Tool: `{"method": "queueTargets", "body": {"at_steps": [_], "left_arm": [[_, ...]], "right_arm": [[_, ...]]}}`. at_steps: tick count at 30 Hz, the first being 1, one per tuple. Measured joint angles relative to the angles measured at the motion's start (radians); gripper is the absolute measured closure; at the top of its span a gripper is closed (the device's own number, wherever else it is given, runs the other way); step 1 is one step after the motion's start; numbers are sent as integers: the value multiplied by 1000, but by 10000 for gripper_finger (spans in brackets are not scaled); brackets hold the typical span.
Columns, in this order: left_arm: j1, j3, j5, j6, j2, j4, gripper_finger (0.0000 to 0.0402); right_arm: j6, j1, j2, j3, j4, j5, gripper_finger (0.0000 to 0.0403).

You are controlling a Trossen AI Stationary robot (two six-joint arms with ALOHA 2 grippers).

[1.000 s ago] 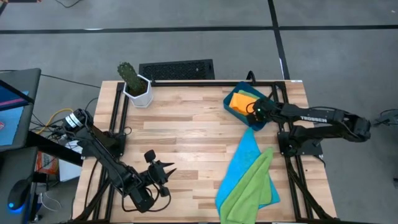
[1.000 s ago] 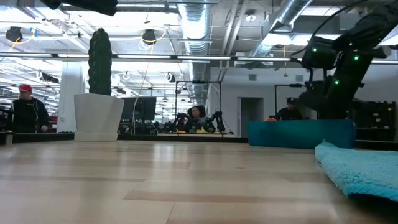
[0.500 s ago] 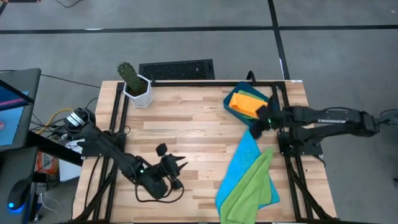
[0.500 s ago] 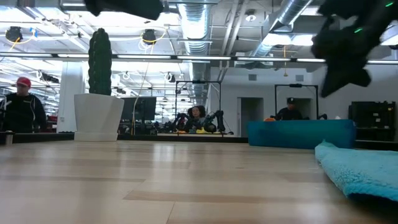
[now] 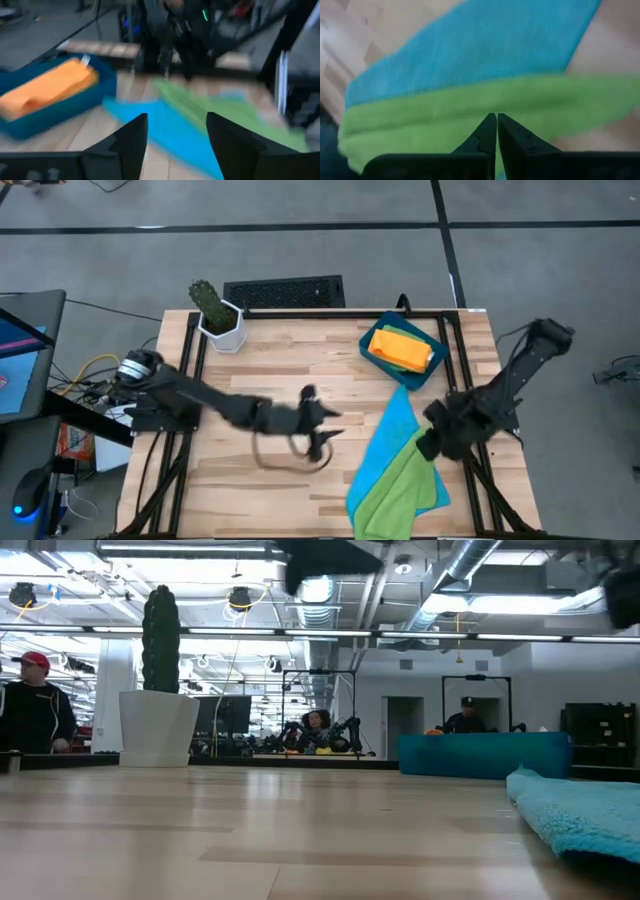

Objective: Fold microfiber towels
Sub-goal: Fold the blue microfiber cloth

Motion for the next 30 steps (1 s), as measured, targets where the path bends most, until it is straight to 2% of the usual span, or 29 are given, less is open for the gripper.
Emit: {"method": "queueTargets", "body": {"at_steps": [4,9,14,20,25,30], "left_arm": [[123,61,110,1,134,120,184],[194,238,122,-1,367,117,180],[205,513,15,44,583,-53,180],[248,812,16,48,804,-248,180],[281,952,94,15,910,-335,180],[275,1037,93,37,979,-398,180]], "right_arm": [[140,115,59,36,-7,15,372],[200,176,115,78,-9,18,380],[203,180,161,103,-20,19,380],[200,189,199,109,-3,21,377],[199,216,202,109,3,21,380],[195,220,202,109,0,51,378]]}}
